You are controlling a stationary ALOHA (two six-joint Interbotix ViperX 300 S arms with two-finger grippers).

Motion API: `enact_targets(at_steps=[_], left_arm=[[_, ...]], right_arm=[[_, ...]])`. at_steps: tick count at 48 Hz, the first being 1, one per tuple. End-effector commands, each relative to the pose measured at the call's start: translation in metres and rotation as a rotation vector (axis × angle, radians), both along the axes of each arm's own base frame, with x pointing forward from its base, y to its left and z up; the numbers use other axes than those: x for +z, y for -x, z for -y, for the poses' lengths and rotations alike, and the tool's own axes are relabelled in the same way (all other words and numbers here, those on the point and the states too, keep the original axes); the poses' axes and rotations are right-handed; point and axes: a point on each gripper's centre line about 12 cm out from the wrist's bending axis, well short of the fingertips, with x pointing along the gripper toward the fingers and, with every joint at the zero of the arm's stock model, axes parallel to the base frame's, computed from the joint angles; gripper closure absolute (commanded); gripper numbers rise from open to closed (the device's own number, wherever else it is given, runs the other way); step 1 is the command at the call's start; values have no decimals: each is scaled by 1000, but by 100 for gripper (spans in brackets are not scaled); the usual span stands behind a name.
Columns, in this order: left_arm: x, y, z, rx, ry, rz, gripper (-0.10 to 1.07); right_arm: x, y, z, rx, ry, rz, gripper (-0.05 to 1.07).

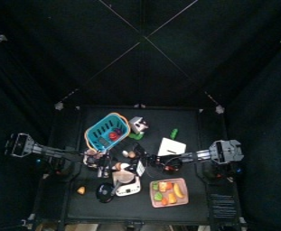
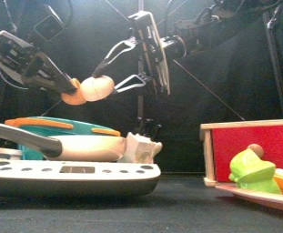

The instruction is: Drop eggshell

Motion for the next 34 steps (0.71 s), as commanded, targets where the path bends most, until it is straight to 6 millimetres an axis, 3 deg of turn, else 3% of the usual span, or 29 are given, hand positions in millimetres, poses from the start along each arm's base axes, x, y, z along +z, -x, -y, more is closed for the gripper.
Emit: enact_targets(at_steps=[1, 18, 24, 34], left_arm=[[7, -3, -1, 4, 4, 23, 30], [9, -5, -2, 7, 2, 32, 30], [13, -15, -7, 25, 9, 59, 30], [3, -34, -17, 61, 12, 19, 30]], right_arm=[[32, 7, 0, 2, 4, 75, 39], [44, 32, 1, 2, 9, 94, 38], [43, 42, 5, -3, 21, 93, 39], [45, 56, 14, -21, 41, 102, 39]])
